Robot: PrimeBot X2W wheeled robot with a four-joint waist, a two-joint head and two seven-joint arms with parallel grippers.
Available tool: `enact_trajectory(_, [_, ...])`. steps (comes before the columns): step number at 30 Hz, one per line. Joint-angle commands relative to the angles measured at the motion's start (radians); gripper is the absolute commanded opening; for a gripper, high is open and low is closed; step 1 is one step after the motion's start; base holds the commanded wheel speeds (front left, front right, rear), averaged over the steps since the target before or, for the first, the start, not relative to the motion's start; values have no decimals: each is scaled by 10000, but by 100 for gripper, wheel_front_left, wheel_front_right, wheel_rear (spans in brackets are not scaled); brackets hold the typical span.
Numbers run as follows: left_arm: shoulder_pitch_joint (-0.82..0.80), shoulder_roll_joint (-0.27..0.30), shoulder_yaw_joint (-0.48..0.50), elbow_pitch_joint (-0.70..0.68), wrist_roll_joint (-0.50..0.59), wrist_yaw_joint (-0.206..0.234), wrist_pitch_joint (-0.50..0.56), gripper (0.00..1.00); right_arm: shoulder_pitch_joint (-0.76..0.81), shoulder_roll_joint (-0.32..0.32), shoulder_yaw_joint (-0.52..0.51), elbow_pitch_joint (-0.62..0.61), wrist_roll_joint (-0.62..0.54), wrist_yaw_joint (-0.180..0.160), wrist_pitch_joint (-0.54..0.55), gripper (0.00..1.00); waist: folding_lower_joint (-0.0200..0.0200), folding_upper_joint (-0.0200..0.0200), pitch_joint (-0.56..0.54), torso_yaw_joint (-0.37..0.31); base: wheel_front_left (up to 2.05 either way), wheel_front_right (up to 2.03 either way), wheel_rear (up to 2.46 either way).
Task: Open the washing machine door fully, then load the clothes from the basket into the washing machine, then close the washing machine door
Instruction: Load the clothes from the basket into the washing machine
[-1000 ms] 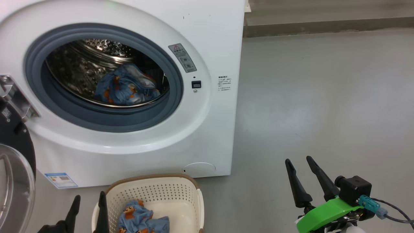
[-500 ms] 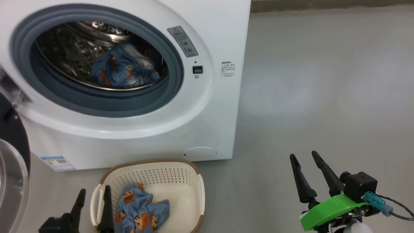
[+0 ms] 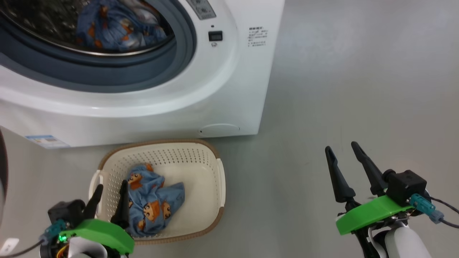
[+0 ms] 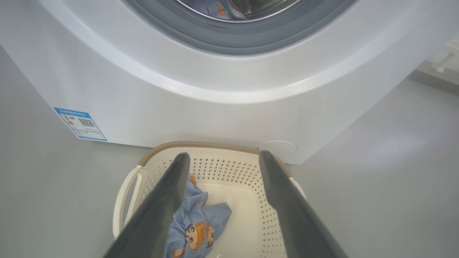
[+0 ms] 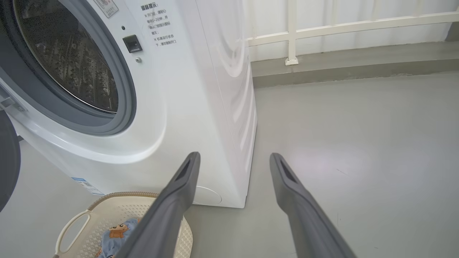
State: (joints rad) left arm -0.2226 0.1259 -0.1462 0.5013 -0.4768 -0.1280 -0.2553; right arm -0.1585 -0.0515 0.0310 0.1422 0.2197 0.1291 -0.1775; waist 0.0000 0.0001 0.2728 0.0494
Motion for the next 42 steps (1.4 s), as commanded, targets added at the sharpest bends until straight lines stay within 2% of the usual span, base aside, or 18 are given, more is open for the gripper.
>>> enact_trajectory(1, [-575, 475, 31, 275, -295, -26, -65, 100, -287, 13, 223, -354, -131, 16, -28, 100, 0, -1, 909, -132, 0, 0, 0])
enact_trajectory(8, [-1885, 1258, -1148, 2264, -1058, -26, -63, 100, -697, 13, 336, -464, -232, 16, -113, 100, 0, -1, 1810, -561, 0, 0, 0])
enact_trajectory(21, [-3914, 2075, -3239, 4760, -2552, -26, 227, 100, -1041, 13, 258, -660, -259, 16, -372, 100, 0, -1, 3450, -1213, 0, 0, 0])
enact_trajectory(42, [-5979, 2711, -5319, 6604, -3794, -27, 1243, 100, -1070, 13, 265, -1459, -374, 16, -553, 100, 0, -1, 5501, -1853, 0, 0, 0])
